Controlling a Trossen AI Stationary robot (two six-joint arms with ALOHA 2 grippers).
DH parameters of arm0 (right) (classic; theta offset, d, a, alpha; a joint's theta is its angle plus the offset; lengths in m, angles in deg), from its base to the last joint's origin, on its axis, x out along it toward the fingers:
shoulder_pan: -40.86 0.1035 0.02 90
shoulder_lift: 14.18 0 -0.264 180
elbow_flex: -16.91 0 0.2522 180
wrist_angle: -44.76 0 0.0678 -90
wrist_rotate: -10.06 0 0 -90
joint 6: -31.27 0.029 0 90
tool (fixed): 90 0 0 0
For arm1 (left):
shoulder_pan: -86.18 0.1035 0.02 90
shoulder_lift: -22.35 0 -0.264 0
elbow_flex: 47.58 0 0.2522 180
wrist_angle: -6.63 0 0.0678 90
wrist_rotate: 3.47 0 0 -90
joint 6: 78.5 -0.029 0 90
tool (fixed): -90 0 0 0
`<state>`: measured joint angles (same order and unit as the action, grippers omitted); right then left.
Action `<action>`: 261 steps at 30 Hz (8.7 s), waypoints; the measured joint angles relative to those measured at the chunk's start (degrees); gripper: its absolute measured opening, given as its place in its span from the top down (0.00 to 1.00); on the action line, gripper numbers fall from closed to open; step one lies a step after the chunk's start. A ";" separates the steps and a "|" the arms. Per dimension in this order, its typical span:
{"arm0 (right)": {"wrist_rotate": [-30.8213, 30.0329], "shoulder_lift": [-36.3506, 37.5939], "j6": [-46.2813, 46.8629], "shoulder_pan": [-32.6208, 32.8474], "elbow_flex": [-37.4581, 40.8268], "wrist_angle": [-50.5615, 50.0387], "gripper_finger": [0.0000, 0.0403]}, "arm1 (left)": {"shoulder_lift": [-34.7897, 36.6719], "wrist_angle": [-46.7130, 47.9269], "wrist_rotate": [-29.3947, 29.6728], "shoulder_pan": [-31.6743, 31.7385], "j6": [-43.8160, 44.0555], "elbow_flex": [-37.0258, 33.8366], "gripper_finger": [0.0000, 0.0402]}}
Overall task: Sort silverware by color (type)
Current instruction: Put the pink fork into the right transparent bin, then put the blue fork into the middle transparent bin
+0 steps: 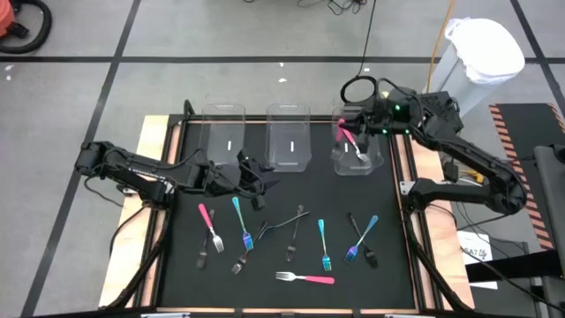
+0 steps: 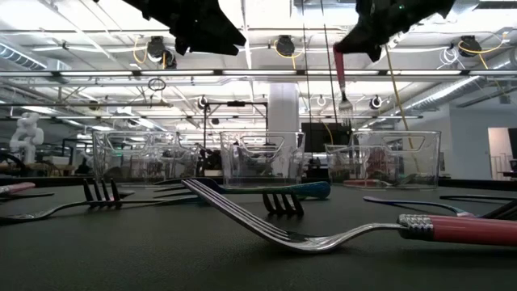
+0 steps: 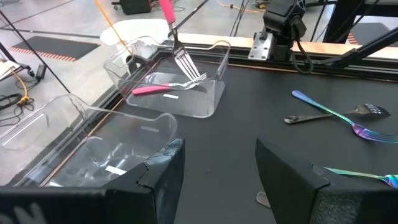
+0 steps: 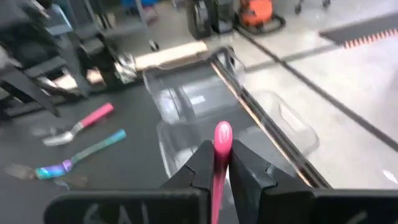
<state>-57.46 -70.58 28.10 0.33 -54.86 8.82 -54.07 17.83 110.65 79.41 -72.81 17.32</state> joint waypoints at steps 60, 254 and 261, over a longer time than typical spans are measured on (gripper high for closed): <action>-10.78 -26.87 -6.04 -11.57 -4.51 -8.03 0.74 | -0.07 7.63 0.17 -2.05 0.04 -0.04 0.51; -41.87 -34.75 14.24 62.79 25.00 89.80 0.68 | -24.62 -75.14 2.89 -15.28 -21.07 -2.49 0.99; -40.02 -34.82 14.49 62.70 25.00 90.08 0.58 | -26.93 -75.08 2.81 -14.94 -21.04 -0.18 0.99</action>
<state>-97.48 -105.40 42.59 63.03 -29.86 98.90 -80.99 -57.25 113.46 64.47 -93.84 17.14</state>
